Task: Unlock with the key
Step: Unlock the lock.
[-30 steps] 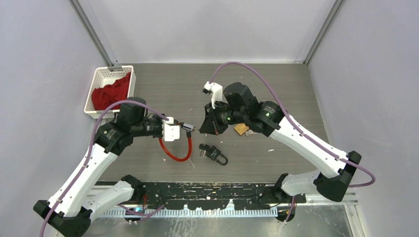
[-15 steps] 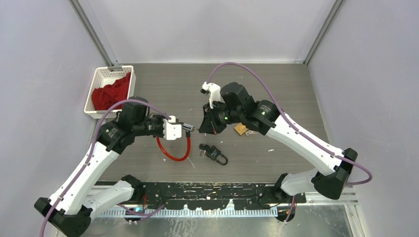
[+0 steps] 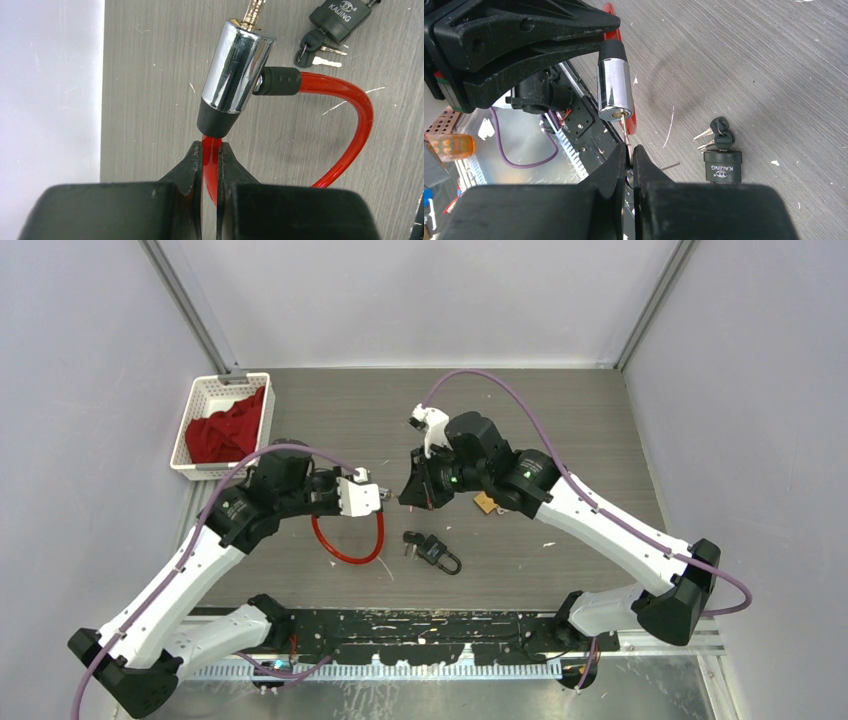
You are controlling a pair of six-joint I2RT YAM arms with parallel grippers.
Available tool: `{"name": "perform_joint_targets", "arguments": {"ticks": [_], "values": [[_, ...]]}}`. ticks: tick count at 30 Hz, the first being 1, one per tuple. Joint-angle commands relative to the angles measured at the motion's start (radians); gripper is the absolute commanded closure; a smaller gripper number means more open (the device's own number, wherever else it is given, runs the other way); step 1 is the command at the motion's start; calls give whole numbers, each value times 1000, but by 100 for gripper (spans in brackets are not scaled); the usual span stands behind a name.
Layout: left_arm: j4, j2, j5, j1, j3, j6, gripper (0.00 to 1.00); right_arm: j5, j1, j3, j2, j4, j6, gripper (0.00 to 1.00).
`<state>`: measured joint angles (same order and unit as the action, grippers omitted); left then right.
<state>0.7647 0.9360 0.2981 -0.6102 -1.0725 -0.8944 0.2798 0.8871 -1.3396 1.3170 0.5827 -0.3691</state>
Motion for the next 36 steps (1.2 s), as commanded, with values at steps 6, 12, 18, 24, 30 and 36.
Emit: {"name": "perform_joint_targets", "arguments": {"ticks": [6,12,18,24,30,36], "values": [[-172,1,-35,-59,-26,-4,100,-8,28,5,-9,-121,-22,99],[-180,-11,10,-69,-31,-4,100,-5,50,16,11,-150,-30,99],[-174,-20,6,-102,-21,-52,100,-58,55,-15,48,-107,-31,99],[-182,-5,-117,-131,14,-99,100,-106,56,-10,47,-99,-80,99],[-222,-34,-83,-130,36,7,100,-96,61,147,-40,-337,-161,99],[-225,-55,-48,-131,56,11,100,-92,61,197,-64,-414,-177,99]]}}
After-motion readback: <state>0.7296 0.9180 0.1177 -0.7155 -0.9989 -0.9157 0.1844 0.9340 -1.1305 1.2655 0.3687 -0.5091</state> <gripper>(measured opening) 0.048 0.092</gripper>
